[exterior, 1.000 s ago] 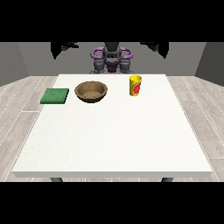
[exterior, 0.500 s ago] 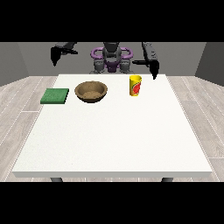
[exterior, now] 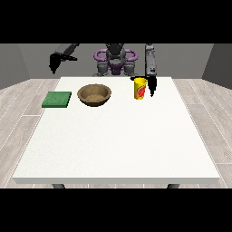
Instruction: Pick the cup and pour the ball into the bowl, then pick the bowl and place it on the pad
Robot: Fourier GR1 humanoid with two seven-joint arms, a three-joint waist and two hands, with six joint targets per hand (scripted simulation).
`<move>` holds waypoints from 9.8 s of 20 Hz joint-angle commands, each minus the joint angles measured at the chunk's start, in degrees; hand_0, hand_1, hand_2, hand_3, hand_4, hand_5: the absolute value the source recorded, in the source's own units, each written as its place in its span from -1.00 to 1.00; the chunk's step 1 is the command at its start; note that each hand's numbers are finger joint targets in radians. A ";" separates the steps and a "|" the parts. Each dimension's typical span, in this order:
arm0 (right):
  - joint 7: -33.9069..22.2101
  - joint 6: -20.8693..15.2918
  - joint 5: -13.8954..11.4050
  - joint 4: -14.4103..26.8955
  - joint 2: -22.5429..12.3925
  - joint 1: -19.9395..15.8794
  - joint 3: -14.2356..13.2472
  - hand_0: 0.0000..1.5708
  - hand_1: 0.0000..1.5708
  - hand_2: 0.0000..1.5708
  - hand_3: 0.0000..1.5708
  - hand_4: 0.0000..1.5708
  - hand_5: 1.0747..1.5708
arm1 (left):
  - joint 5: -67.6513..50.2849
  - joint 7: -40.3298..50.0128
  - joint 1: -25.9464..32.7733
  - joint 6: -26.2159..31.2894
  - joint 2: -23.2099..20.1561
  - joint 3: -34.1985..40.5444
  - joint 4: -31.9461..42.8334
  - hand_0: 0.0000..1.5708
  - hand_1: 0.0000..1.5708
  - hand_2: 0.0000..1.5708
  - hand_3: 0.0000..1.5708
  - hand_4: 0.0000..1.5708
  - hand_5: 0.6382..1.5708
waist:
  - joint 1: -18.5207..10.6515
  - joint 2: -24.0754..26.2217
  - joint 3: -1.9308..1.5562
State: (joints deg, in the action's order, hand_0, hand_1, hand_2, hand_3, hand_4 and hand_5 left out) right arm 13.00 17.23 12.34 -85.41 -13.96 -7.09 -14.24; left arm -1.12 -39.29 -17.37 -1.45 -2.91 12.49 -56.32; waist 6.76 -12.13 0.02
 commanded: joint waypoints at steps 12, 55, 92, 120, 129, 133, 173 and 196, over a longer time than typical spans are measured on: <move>2.58 -1.16 -3.04 -0.36 2.36 -0.12 2.35 -1.00 -1.00 -1.00 -1.00 -1.00 1.00 | -0.12 -14.48 -9.87 -2.97 -1.70 3.34 24.09 -1.00 -1.00 -1.00 -1.00 -1.00 0.98 | 2.26 -1.66 0.03; 5.59 9.75 -0.11 24.94 -6.40 -2.01 -4.30 -1.00 -1.00 -1.00 -1.00 -1.00 1.00 | 67.17 55.83 -35.65 -23.21 -10.78 -34.30 18.37 0.98 0.98 1.00 1.00 0.95 0.41 | 2.47 15.61 -0.19; 0.71 2.35 1.11 25.20 -2.41 -6.76 -4.95 -1.00 -1.00 -1.00 -1.00 -0.55 0.99 | 42.88 54.01 -21.22 -27.46 2.84 -17.76 1.94 -1.00 -1.00 -1.00 -1.00 -0.47 0.98 | -5.76 8.02 1.47; 15.86 -12.56 -3.03 48.25 4.54 -19.37 -4.05 -1.00 -1.00 -1.00 -1.00 -0.85 0.97 | 6.76 26.79 -5.65 -2.69 -3.73 -11.83 -17.53 -1.00 -1.00 -1.00 -1.00 -1.00 0.99 | -13.94 1.92 -0.05; 12.35 -19.59 -0.40 56.40 4.69 -19.42 -8.40 0.00 0.00 -0.50 -1.00 -0.44 0.85 | 7.80 29.01 -7.72 -3.39 -3.03 -12.95 -22.07 -1.00 -1.00 -1.00 -1.00 -1.00 1.00 | -15.46 -2.15 -0.13; 11.94 -33.09 -12.01 56.72 2.76 -16.02 -1.41 1.00 1.00 1.00 0.92 0.14 0.82 | 6.83 27.70 -8.27 0.07 -3.41 -14.42 -22.53 -1.00 -1.00 -1.00 -1.00 -0.34 0.97 | -20.33 -3.32 0.17; -10.44 -26.77 -14.00 43.50 -17.52 -20.98 -4.18 1.00 1.00 1.00 -1.00 0.02 0.99 | -14.99 16.57 -2.73 21.59 -31.35 16.46 -2.88 -1.00 -1.00 -1.00 -1.00 0.63 1.00 | -12.05 0.59 0.00; -17.20 -23.72 -14.15 55.95 -23.70 -28.99 -5.55 -1.00 -1.00 -1.00 -1.00 -1.00 0.15 | -14.22 24.72 -4.88 18.67 -24.34 7.86 -9.69 -1.00 -1.00 -1.00 -1.00 0.15 0.97 | -12.64 7.04 -0.16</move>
State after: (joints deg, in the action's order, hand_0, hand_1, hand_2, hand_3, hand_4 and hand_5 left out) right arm -0.68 -7.25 -0.16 -31.17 -36.87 -35.05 -21.57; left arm -16.63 -19.73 -22.15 20.67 -34.51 26.15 -60.14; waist -5.78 -10.86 -0.08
